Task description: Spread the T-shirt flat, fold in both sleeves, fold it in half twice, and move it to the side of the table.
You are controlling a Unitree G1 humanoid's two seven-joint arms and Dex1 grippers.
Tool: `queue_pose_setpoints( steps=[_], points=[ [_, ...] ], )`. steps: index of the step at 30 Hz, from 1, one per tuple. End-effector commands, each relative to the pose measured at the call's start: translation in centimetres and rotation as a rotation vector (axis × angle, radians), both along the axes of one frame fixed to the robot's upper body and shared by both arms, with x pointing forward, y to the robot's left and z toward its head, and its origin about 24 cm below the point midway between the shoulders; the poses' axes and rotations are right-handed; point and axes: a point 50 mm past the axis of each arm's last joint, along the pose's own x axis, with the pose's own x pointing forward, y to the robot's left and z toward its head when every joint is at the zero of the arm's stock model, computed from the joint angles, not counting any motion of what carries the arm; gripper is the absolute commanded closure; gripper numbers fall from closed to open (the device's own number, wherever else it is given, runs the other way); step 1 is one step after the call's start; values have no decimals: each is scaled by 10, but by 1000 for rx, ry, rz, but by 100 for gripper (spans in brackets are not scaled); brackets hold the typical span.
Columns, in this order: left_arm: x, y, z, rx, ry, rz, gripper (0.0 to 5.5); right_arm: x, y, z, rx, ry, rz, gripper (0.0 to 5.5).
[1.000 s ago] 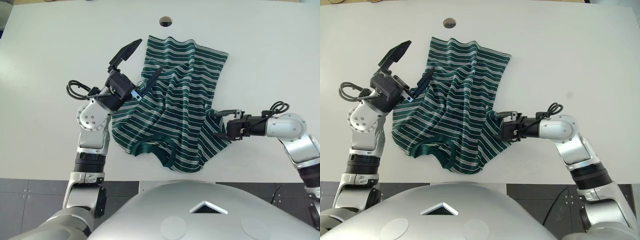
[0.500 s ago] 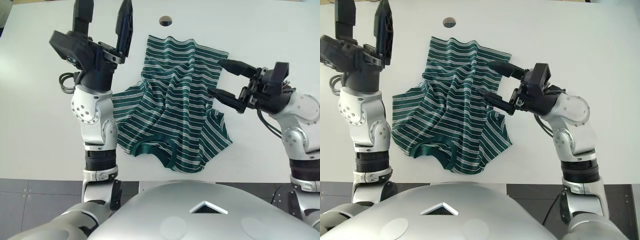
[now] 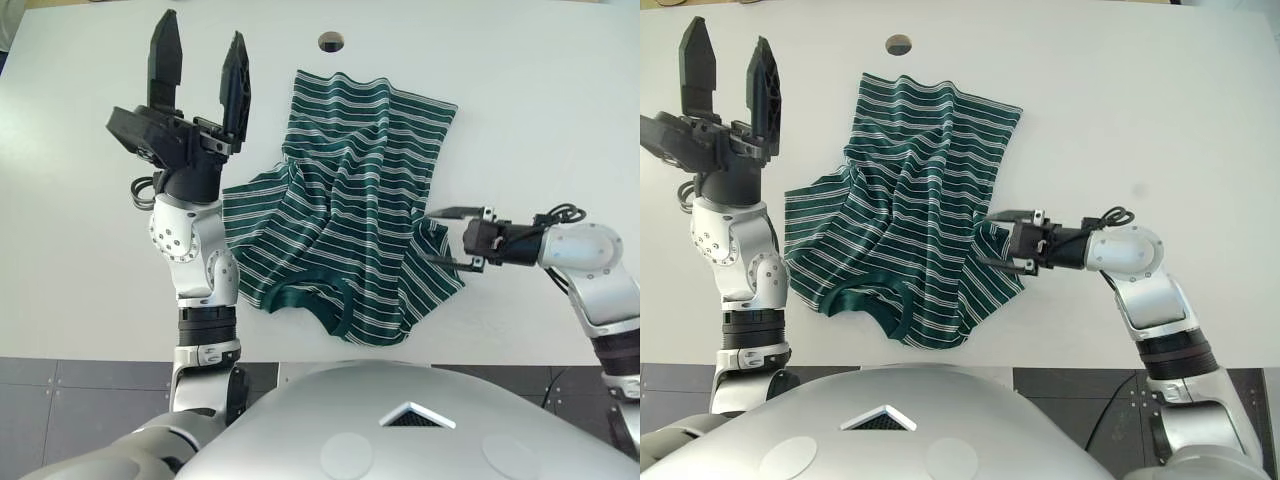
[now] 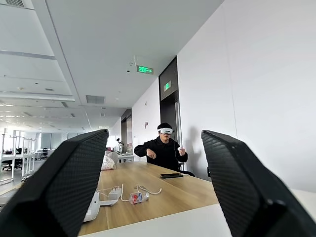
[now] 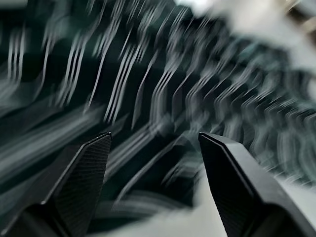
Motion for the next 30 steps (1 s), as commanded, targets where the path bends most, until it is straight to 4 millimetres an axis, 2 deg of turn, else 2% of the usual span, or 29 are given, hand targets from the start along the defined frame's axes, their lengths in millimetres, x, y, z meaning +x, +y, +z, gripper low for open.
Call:
queue_pose_setpoints(
  steps=[1, 3, 5, 8, 10, 14, 17, 19, 22, 24, 26, 28, 30],
  points=[
    [1, 1, -3, 89, -7, -13, 202, -4, -25, -19, -312, -17, 83, 222],
    [3, -2, -3, 131, -9, -29, 202, 0, -37, -10, -374, -25, 87, 222],
    [4, -4, -4, 189, -10, -43, 202, 8, -56, 9, -451, -9, 63, 222],
    [4, -5, -7, 244, -10, -48, 202, 14, -87, 33, -556, 132, 2, 222],
    [4, -7, -6, 249, -14, -49, 202, 18, -94, 40, -558, 184, -31, 222],
    [7, -8, -2, 253, -12, -49, 202, 17, -93, 43, -527, 241, -31, 222],
    [7, -6, -1, 279, 18, -29, 202, 20, -86, 47, -467, 202, -26, 222],
    [5, -1, -5, 320, 86, -12, 202, 26, -77, 59, -375, 146, -25, 222],
    [-9, 15, -17, 374, 272, 4, 202, 35, -75, 96, -172, 118, -69, 222],
    [-20, 26, -22, 417, 398, 12, 202, 32, -76, 113, -78, 133, -74, 222],
    [-37, 31, -28, 452, 547, -30, 202, 30, -74, 116, -24, 142, -76, 222],
    [-55, 28, -33, 442, 708, -118, 202, 28, -71, 112, 9, 159, -71, 222],
    [-61, 26, -33, 426, 820, -138, 202, 25, -69, 107, 30, 176, -68, 222]
  ],
)
